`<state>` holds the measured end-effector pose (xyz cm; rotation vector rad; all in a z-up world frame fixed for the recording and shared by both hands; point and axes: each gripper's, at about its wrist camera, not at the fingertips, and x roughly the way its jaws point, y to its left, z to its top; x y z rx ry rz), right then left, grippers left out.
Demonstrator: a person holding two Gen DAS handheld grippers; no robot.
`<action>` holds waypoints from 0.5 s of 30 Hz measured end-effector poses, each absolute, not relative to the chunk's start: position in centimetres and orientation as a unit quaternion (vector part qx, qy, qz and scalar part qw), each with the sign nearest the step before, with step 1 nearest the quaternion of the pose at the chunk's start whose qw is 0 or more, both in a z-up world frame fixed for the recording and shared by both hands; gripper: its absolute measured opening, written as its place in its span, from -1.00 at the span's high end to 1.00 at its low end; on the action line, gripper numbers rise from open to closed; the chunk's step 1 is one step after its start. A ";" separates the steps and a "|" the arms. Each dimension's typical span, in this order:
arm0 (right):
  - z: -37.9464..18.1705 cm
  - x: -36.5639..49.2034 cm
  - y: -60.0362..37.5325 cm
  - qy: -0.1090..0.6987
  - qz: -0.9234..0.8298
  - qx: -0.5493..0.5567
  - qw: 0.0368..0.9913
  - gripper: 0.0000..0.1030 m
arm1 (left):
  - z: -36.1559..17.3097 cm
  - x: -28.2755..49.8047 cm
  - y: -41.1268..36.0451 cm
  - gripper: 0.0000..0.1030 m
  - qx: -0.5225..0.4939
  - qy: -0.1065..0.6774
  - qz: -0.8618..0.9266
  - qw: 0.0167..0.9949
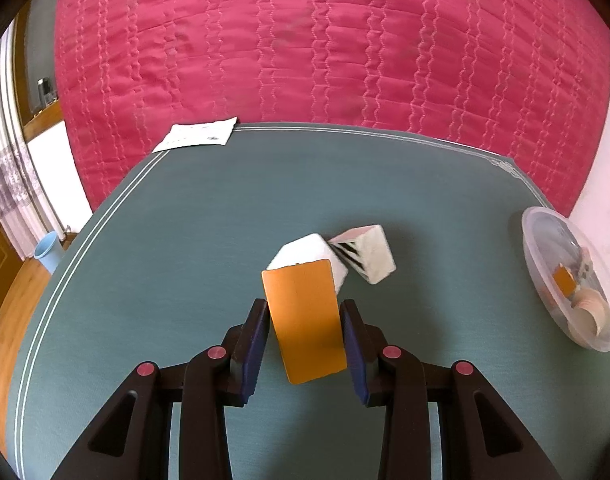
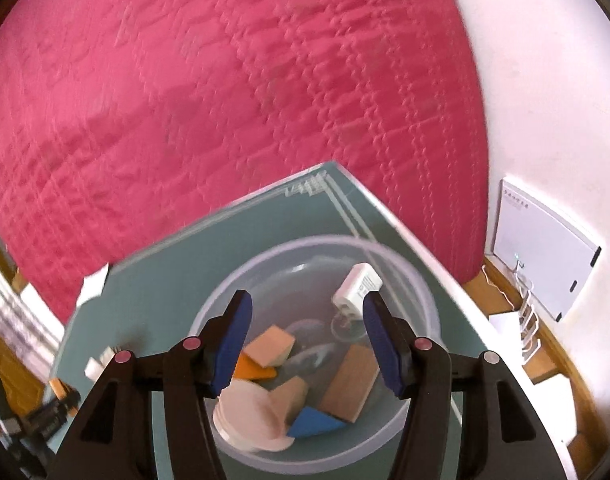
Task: Organize rigid objects
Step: 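Carry the orange block into the clear bowl and open the left gripper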
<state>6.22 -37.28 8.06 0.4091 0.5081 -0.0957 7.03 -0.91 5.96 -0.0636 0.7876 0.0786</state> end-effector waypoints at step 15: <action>10.8 7.7 -36.7 0.159 -0.075 0.210 0.962 -0.15 | 7.7 7.6 -6.9 0.25 0.001 0.375 -0.010 0.927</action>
